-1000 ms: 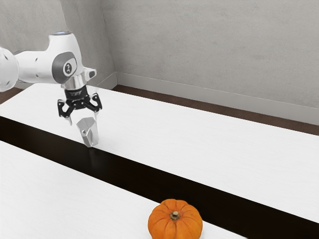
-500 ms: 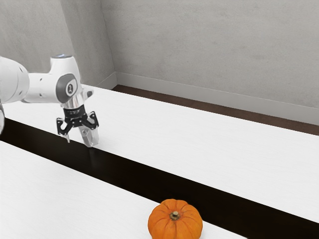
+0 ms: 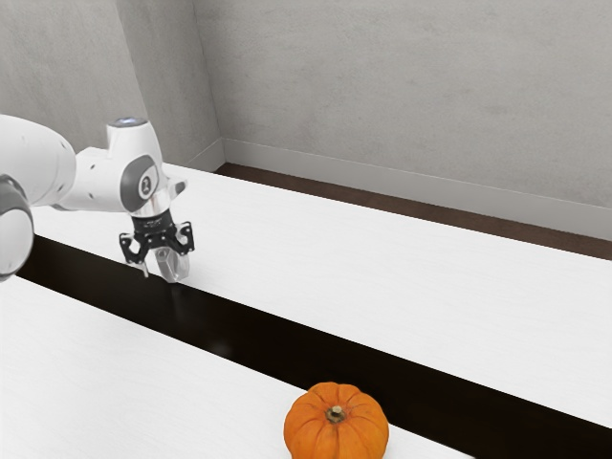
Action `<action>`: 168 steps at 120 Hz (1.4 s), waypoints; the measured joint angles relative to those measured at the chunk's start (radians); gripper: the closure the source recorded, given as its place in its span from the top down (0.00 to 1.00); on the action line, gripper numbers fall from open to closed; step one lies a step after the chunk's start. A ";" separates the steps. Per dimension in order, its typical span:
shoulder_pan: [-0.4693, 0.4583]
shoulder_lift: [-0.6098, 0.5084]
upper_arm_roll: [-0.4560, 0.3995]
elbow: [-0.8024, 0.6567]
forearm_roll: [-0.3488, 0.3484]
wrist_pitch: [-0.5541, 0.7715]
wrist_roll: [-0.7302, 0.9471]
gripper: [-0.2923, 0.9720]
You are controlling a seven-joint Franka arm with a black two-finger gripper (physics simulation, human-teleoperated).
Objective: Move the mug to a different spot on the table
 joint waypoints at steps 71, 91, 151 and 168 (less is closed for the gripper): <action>0.008 0.015 0.000 0.004 0.004 0.018 0.014 0.28; 0.006 0.008 0.001 0.003 0.013 0.016 0.005 0.23; -0.002 -0.054 -0.033 -0.045 0.228 0.051 -0.147 0.18; -0.002 -0.068 -0.035 -0.079 0.262 0.120 -0.222 0.19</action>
